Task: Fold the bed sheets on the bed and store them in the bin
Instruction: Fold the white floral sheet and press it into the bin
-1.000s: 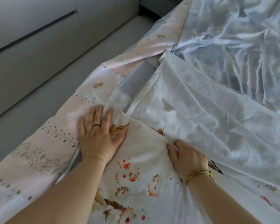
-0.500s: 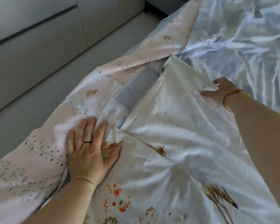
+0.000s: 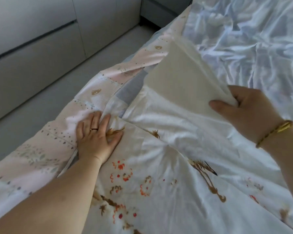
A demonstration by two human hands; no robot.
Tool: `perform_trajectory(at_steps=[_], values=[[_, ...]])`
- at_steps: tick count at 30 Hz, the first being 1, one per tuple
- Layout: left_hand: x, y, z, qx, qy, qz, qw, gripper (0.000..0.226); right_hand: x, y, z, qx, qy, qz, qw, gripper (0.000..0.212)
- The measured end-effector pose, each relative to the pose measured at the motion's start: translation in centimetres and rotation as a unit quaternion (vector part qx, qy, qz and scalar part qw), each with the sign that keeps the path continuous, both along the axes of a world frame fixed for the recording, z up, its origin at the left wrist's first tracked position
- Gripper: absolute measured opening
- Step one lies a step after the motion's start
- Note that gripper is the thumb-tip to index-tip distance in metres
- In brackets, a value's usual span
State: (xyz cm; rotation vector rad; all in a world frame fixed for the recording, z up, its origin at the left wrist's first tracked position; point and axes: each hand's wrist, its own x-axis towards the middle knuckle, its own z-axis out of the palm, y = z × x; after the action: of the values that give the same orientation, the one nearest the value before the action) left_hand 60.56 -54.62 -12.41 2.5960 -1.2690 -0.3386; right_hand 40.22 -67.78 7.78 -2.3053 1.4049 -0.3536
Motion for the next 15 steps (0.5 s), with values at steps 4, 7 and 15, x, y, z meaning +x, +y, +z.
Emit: perform_trajectory(at_steps=[4, 7, 15], values=[[0.4, 3.1, 5.6, -0.048, 0.301, 0.062, 0.95, 0.052, -1.0, 9.6, -1.5, 0.054, 0.109, 0.085, 0.989, 0.024], [-0.6, 10.0, 10.2, -0.153, 0.565, 0.198, 0.786, 0.047, -1.4, 16.2, -3.7, 0.068, 0.177, 0.145, 0.971, 0.035], [-6.5, 17.6, 13.3, -0.032, 0.637, 0.277, 0.719, 0.055, -0.7, 26.3, -5.6, 0.081, 0.153, 0.152, 0.973, 0.022]])
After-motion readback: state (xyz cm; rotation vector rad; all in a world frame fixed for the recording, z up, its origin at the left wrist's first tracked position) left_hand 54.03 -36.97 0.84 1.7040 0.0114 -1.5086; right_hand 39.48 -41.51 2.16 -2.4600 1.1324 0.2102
